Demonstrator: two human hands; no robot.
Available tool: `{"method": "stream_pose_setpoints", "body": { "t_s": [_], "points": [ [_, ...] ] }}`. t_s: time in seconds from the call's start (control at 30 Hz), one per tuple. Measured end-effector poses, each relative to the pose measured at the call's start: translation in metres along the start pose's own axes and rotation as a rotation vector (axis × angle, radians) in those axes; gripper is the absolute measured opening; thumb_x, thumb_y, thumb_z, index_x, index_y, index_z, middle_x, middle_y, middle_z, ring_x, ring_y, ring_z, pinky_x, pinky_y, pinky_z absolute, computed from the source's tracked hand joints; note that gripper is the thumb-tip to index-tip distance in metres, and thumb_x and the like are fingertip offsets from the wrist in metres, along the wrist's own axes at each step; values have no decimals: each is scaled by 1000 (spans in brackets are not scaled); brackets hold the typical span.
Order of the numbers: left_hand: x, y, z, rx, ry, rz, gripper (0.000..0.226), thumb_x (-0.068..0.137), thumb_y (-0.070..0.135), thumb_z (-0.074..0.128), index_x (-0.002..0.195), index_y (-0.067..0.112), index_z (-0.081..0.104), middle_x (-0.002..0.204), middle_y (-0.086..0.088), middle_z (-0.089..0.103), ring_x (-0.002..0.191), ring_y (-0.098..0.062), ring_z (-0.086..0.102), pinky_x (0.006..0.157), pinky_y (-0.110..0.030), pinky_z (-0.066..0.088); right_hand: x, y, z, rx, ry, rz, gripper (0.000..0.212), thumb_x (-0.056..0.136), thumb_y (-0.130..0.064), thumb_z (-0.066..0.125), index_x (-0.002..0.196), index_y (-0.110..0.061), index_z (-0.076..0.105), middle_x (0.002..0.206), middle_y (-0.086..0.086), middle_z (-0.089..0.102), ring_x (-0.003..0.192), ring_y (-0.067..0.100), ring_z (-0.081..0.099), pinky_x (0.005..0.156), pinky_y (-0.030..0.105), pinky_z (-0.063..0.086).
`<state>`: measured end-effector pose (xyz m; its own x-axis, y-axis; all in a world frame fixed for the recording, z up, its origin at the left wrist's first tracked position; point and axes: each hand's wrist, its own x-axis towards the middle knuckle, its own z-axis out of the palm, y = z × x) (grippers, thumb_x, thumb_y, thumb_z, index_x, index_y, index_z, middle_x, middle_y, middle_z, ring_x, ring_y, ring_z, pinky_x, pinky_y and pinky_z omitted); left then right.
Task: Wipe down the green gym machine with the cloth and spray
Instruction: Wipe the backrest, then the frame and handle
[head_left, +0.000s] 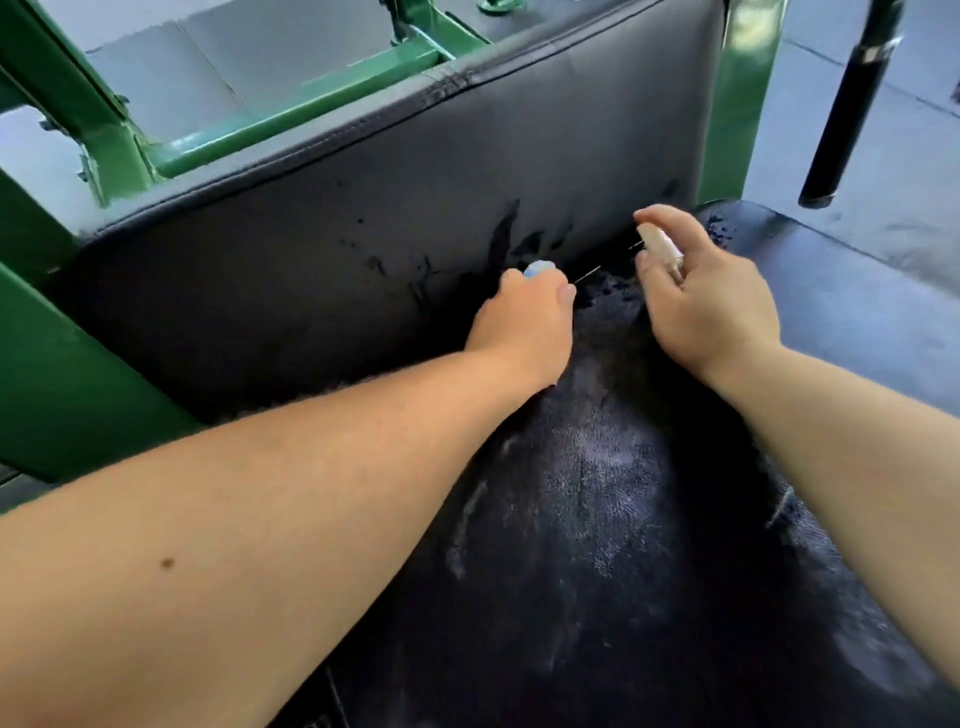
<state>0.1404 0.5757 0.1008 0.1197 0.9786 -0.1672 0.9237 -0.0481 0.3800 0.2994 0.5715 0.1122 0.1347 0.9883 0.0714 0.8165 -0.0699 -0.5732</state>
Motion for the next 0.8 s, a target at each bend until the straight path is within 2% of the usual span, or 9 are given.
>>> {"method": "stream_pose_setpoints", "body": {
  "t_s": [0.07,0.2,0.27,0.33,0.37,0.53,0.6,0.7,0.8],
  "points": [
    [14,5,2,-63,5,16,29,102,28,28,102,12,52,102,-12,52,90,-34,55,69,-35,38,4,3,2,14,6,27,35,98,-40,41,131,-49,43,77,0,55,89,31,55,72,35,41],
    [-16,-34,-15,79,-73,-41,26,102,20,36,117,12,55,112,-15,56,101,-33,52,83,-41,47,1,1,-1,-41,-7,-21,36,99,-37,41,133,-47,43,79,-1,55,90,32,57,71,36,42],
    [-48,-64,-26,39,-74,-85,22,101,22,36,96,19,57,104,-12,60,95,-30,54,82,-41,47,-2,-1,-1,-98,-7,-43,38,99,-35,40,136,-45,42,89,3,61,95,34,57,71,36,39],
    [-80,-90,-35,88,-82,-120,32,101,23,35,71,28,41,93,-8,61,86,-26,57,80,-43,48,-4,-7,2,-159,-6,-72,40,99,-34,40,137,-44,41,108,6,64,101,35,57,71,35,35],
    [-96,-104,-38,99,-72,-149,35,101,23,35,67,29,36,89,-6,59,82,-24,57,78,-44,48,-7,-13,6,-164,-16,-87,41,99,-34,40,138,-44,40,114,7,63,104,35,57,72,35,34],
    [-146,-143,-39,-10,30,-280,32,102,30,32,75,26,48,73,-1,55,67,-15,58,63,-31,38,-35,-66,39,-104,-137,-319,42,99,-36,40,140,-46,39,112,4,62,103,31,58,75,35,40],
    [-146,-142,-36,-18,61,-299,32,102,32,31,76,26,49,78,-1,54,62,-13,58,60,-29,37,-45,-80,54,-104,-183,-385,41,99,-38,39,139,-47,39,109,1,61,100,28,59,74,33,39],
    [-125,-122,-34,82,50,-193,31,99,30,30,108,23,59,108,-3,56,88,-23,55,77,-34,45,-45,-80,59,-109,-203,-370,41,99,-38,38,139,-48,38,108,1,60,99,29,59,75,35,41],
    [-81,-76,-26,125,40,-81,29,100,20,42,126,16,55,123,-7,52,107,-28,49,88,-42,46,-32,-60,43,-168,-171,-349,41,99,-37,38,139,-48,37,109,2,59,99,30,59,73,35,40]
  ]
}}
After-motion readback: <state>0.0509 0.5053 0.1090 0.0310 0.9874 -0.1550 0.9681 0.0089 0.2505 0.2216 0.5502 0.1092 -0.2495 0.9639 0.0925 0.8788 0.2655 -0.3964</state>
